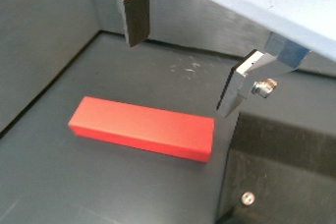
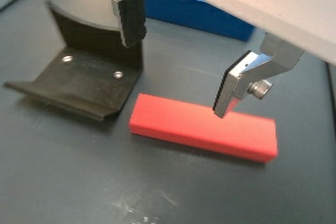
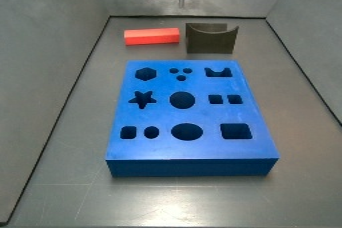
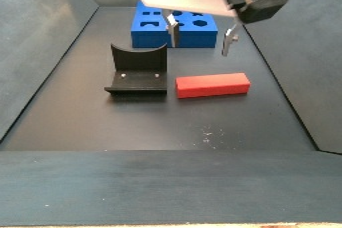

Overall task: Pick up the rectangle object. Move up. Place the rectangle object on the fixture. Regrasp the rectangle object. Move to above the board. Insert the rectangle object.
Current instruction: Pick up the rectangle object.

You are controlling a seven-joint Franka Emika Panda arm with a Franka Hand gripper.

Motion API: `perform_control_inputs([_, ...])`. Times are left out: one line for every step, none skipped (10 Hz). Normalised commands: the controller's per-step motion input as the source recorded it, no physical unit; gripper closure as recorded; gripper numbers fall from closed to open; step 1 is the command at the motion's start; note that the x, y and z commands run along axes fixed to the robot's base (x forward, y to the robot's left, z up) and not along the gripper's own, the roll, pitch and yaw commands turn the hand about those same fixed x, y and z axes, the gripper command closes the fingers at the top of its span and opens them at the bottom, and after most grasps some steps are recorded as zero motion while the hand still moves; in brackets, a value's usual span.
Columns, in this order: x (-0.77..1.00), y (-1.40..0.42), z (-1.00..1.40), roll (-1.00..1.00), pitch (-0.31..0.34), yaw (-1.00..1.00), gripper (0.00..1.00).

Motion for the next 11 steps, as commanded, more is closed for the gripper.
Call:
perform_control_inputs([0.05, 0.00, -0.23, -0.05, 0.000, -0.99, 0.00])
perform_control_inputs([0.03, 0.00, -0.25, -0.05, 0.000, -1.00, 0.00])
perform_control_inputs([0.02, 0.00, -0.28, -0.04, 0.000, -1.00, 0.00])
perform_control_inputs([0.00, 0.00, -0.32, -0.05, 0.000, -1.00, 0.00])
perform_control_inputs([0.00, 0.00, -0.38, -0.09, -0.066, -1.00, 0.00])
perform_control_inputs([0.00, -0.03, -0.39, -0.16, -0.211, -0.99, 0.00])
perform_control_inputs([-0.02, -0.05, -0.44, -0.19, -0.337, -0.96, 0.00])
perform_control_inputs([-0.04, -0.06, -0.45, -0.23, -0.389, -0.95, 0.00])
perform_control_inputs([-0.05, -0.07, -0.45, -0.23, -0.411, -0.93, 0.00])
perform_control_inputs([-0.04, -0.06, -0.44, -0.27, -0.437, -0.92, 0.00])
perform_control_inputs([0.07, 0.00, -0.41, -0.42, -0.297, -0.81, 0.00])
